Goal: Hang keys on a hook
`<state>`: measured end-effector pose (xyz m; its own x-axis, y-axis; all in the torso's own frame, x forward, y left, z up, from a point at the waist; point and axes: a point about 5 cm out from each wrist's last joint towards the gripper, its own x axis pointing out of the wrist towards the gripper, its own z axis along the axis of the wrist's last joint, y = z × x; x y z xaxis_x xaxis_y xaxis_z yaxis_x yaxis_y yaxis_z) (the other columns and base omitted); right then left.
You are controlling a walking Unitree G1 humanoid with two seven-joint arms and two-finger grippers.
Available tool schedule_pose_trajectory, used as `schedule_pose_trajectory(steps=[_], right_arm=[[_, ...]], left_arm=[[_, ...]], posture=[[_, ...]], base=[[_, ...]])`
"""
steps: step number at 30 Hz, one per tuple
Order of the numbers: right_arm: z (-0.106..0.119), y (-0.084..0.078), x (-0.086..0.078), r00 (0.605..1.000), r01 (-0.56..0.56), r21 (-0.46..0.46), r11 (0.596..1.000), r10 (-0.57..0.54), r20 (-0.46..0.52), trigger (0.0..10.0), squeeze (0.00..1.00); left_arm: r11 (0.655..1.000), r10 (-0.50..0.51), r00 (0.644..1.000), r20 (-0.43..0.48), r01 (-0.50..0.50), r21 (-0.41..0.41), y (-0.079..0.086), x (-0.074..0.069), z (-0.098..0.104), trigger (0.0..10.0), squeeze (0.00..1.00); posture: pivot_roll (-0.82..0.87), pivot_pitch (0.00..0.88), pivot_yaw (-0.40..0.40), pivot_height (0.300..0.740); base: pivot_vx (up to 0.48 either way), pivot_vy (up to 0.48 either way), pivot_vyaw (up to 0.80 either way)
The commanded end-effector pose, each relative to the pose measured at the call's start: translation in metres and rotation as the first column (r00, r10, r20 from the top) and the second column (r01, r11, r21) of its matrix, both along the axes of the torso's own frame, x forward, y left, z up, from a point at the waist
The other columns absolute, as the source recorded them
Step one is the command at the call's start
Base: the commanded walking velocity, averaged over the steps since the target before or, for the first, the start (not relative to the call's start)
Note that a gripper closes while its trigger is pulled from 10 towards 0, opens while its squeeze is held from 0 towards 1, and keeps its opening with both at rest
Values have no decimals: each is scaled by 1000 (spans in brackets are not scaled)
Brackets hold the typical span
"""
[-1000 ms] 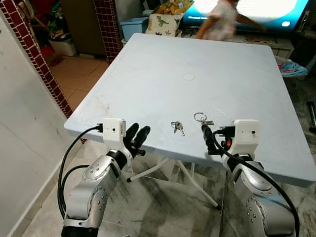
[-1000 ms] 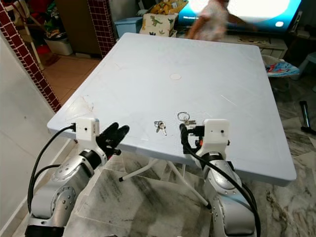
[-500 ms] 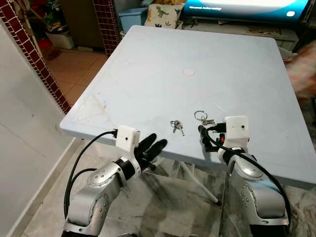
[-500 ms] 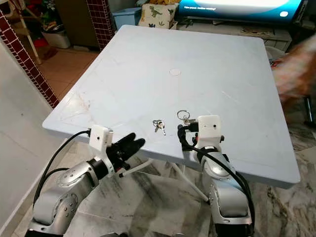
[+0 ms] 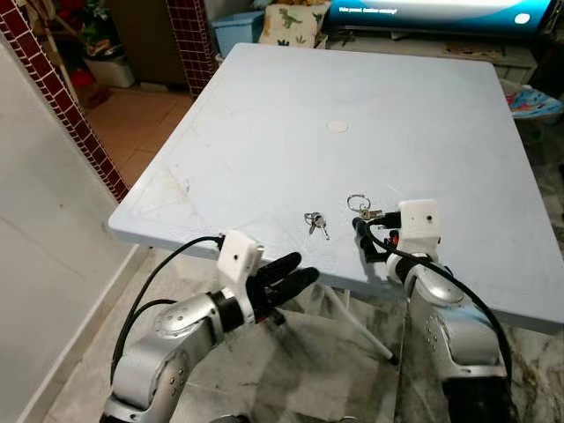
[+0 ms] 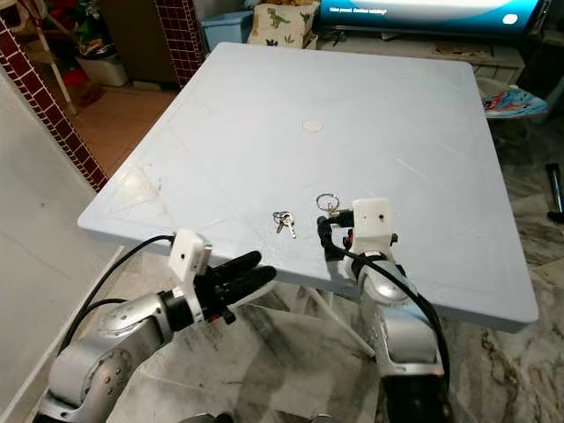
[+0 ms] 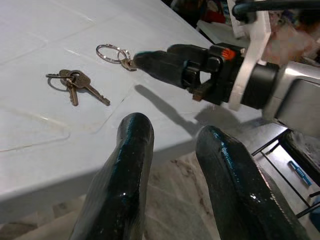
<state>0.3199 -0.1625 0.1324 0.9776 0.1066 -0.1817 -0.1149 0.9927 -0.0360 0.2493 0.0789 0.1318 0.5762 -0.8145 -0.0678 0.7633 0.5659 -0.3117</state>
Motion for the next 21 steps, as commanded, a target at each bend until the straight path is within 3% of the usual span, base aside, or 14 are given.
schedule_pose_trajectory(steps=[1,16,17,18,19,21], right_arm=[[1,0,4,1000,-14,15,1000,14,8,10000,0],[-6,20,27,992,-126,54,990,127,-10,9843,0],[-8,22,27,991,-135,53,989,135,-13,3843,0],[-8,23,27,990,-138,53,989,139,-13,3843,0],[-9,24,27,990,-140,54,989,141,-15,0,0],[-12,23,27,989,-144,55,988,145,-15,0,0]], left_arm=[[1000,-7,1000,9,7,-5,-1,-1,4,10000,0],[1000,-12,1000,11,12,-7,-3,-6,6,10000,0],[1000,-13,1000,12,13,-5,-3,-5,6,10000,0],[1000,-14,1000,13,14,-5,-3,-5,7,10000,0],[1000,-15,1000,13,15,-5,-4,-5,7,10000,0],[1000,-16,1000,13,16,-4,-4,-5,7,10000,0]], posture=[[-65,153,53,740],[-38,155,55,740],[-38,155,56,740],[-38,155,56,740],[-38,155,56,740],[-38,155,56,740]], base=[[0,0,0],[0,0,0],[0,0,0],[0,0,0],[0,0,0],[0,0,0]])
